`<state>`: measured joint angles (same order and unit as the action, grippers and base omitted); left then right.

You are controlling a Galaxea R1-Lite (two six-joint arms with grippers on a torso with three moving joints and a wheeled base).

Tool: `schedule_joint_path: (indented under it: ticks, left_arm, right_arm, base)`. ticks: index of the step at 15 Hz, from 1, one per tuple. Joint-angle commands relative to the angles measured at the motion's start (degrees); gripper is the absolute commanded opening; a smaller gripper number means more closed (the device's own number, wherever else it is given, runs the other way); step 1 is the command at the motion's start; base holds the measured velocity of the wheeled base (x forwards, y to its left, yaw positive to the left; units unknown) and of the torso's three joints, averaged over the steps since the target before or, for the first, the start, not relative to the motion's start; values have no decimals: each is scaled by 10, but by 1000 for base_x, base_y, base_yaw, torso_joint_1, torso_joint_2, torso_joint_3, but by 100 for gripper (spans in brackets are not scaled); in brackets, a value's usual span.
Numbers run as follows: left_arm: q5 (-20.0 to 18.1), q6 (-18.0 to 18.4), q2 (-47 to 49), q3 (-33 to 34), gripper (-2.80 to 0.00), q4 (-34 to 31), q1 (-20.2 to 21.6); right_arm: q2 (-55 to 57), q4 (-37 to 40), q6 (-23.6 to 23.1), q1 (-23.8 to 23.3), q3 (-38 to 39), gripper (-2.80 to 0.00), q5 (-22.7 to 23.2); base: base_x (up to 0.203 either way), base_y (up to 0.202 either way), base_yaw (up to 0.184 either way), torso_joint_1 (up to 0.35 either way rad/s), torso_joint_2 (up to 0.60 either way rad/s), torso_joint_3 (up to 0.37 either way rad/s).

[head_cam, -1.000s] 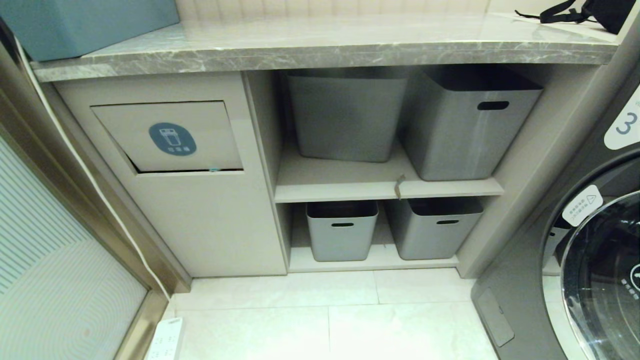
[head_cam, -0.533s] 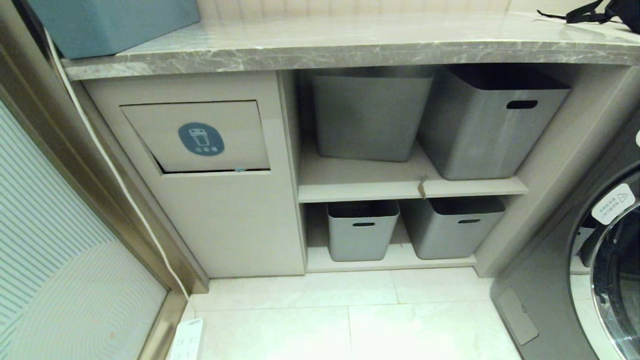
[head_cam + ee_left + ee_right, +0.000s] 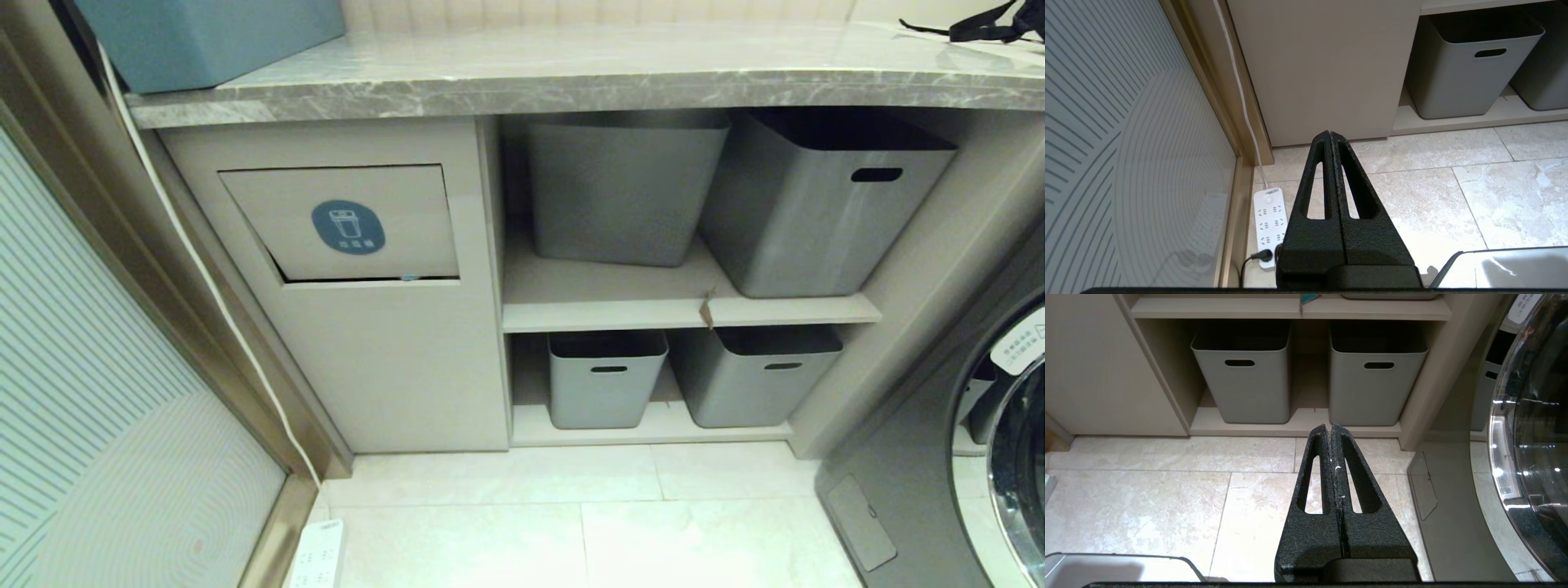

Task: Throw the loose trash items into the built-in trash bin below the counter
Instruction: Pick up the garbage

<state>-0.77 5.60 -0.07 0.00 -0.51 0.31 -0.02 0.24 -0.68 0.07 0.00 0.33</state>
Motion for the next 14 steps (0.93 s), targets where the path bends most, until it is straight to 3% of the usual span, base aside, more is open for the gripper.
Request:
schedule_joint_path:
  ticks: [1, 11, 14]
  left_arm:
    - [0, 0, 0, 0, -280, 0, 0]
    - [1, -1, 0, 0, -280, 2, 0]
    - [1, -6, 0, -1, -280, 1, 0]
  right_arm:
    - [0, 0, 0, 0, 0, -280, 0]
    - [0, 0, 0, 0, 0, -280, 0]
    - [0, 0, 0, 0, 0, -280, 1]
  base:
    - [0, 0, 0, 0, 0, 0]
    - [0, 0, 0, 0, 0, 0]
    - [1, -144, 3, 4, 4, 1]
